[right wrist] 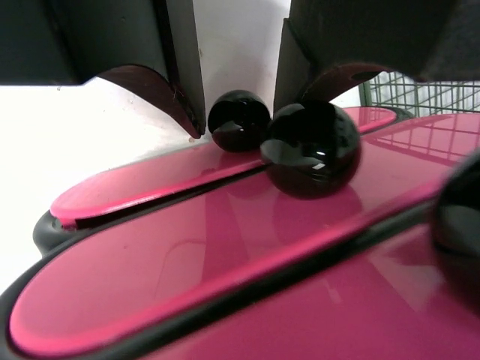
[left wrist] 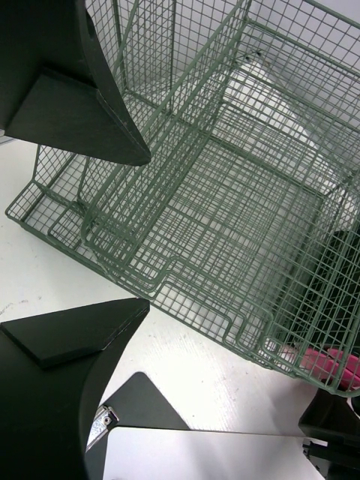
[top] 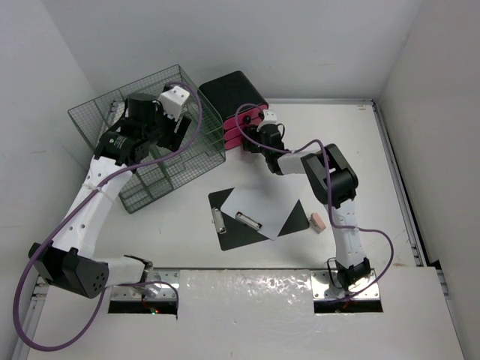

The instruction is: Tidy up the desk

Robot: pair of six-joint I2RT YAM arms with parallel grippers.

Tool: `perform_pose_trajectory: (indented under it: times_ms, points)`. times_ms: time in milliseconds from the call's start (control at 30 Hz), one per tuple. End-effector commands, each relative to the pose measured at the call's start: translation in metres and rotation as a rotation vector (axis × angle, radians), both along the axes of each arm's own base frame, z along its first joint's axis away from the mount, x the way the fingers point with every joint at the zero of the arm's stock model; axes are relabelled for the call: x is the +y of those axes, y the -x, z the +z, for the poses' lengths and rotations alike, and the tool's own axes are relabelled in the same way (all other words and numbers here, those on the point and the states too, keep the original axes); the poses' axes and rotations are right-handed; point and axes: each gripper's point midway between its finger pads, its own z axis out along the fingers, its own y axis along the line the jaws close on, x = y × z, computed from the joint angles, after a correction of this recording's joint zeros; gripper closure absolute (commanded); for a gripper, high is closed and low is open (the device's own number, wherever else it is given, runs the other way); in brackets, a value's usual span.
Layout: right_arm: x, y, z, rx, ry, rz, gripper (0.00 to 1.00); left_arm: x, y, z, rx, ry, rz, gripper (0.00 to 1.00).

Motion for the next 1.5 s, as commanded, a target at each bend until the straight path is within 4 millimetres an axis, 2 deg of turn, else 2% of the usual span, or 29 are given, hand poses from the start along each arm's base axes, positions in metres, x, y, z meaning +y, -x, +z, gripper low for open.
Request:
perform_pose_trajectory:
  times_ms: [0, 133, 300, 367, 433, 467, 533, 567, 633, 667, 700, 733, 767, 833, 933, 1033, 1100, 1167, 1233, 1267, 1333, 1367, 1400, 1433, 1467]
  points:
    - [0.005, -0.015, 0.024, -0.06, -0.065, -0.016, 0.6, 0.005, 0.0, 0.009, -0.028, 0.003, 0.013, 0.3]
    - [0.003, -0.017, 0.022, -0.054, -0.06, -0.025, 0.6, 0.006, 0.002, 0.01, -0.029, 0.0, 0.015, 0.3]
    - [-0.003, -0.019, 0.021, -0.058, -0.063, -0.035, 0.67, 0.008, 0.003, 0.011, -0.028, -0.005, 0.017, 0.3]
    - [-0.005, -0.016, 0.023, -0.061, -0.063, -0.036, 0.71, 0.007, 0.004, 0.011, -0.025, -0.004, 0.014, 0.3]
    - [-0.007, -0.013, 0.025, -0.064, -0.059, -0.032, 0.8, 0.007, 0.004, 0.01, -0.023, -0.004, 0.013, 0.3]
    - [-0.009, -0.009, 0.02, -0.053, -0.054, -0.028, 0.82, 0.007, 0.004, 0.01, -0.023, -0.004, 0.013, 0.3]
    - [-0.009, -0.004, 0.028, -0.069, -0.059, -0.017, 0.87, 0.007, 0.004, 0.01, -0.024, -0.002, 0.01, 0.3]
    - [-0.011, 0.004, 0.021, -0.053, -0.051, -0.013, 0.88, 0.006, 0.004, 0.01, -0.024, -0.001, 0.009, 0.3]
    - [-0.011, 0.01, 0.03, -0.07, -0.053, 0.01, 0.92, 0.006, 0.004, 0.011, -0.025, 0.0, 0.008, 0.3]
    - [-0.015, 0.018, 0.024, -0.053, -0.042, 0.014, 0.92, 0.006, 0.004, 0.011, -0.026, 0.002, 0.008, 0.3]
    - [-0.018, 0.027, 0.024, -0.047, -0.037, 0.022, 0.92, 0.006, 0.004, 0.011, -0.026, 0.004, 0.008, 0.3]
    - [-0.016, 0.027, 0.032, -0.063, -0.044, 0.03, 0.92, 0.006, 0.004, 0.011, -0.026, 0.004, 0.008, 0.3]
    - [-0.019, 0.036, 0.025, -0.045, -0.034, 0.035, 0.92, 0.006, 0.004, 0.01, -0.023, 0.003, 0.008, 0.3]
    - [-0.022, 0.043, 0.033, -0.059, -0.031, 0.043, 0.92, 0.005, 0.004, 0.011, -0.027, 0.005, 0.007, 0.3]
    - [-0.03, 0.06, 0.027, -0.037, -0.018, 0.044, 0.91, 0.006, 0.004, 0.013, -0.031, 0.008, 0.008, 0.3]
    - [-0.039, 0.078, 0.022, -0.017, -0.002, 0.046, 0.86, 0.005, 0.006, 0.015, -0.036, 0.01, 0.005, 0.3]
    - [-0.04, 0.084, 0.019, -0.005, 0.012, 0.064, 0.72, 0.005, 0.006, 0.016, -0.039, 0.011, 0.005, 0.3]
    - [-0.039, 0.093, 0.018, 0.017, 0.044, 0.104, 0.5, 0.005, 0.008, 0.016, -0.038, 0.012, 0.002, 0.3]
    - [-0.043, 0.099, 0.024, 0.028, 0.078, 0.125, 0.46, 0.005, 0.009, 0.017, -0.04, 0.011, 0.001, 0.3]
    - [-0.046, 0.101, 0.048, -0.009, 0.083, 0.12, 0.44, 0.006, 0.009, 0.017, -0.039, 0.008, -0.002, 0.3]
    - [-0.061, 0.112, 0.057, 0.003, 0.153, 0.102, 0.37, 0.006, 0.011, 0.017, -0.037, 0.004, -0.006, 0.3]
    - [-0.064, 0.117, 0.068, -0.001, 0.168, 0.108, 0.34, 0.006, 0.011, 0.018, -0.04, 0.005, -0.006, 0.3]
    - [-0.081, 0.126, 0.084, 0.008, 0.227, 0.069, 0.3, 0.006, 0.012, 0.019, -0.041, 0.005, -0.008, 0.3]
    - [-0.089, 0.131, 0.091, 0.025, 0.262, 0.051, 0.21, 0.005, 0.012, 0.019, -0.041, 0.007, -0.012, 0.3]
    - [-0.11, 0.146, 0.081, 0.109, 0.343, 0.007, 0.17, 0.003, 0.013, 0.02, -0.041, 0.011, -0.023, 0.3]
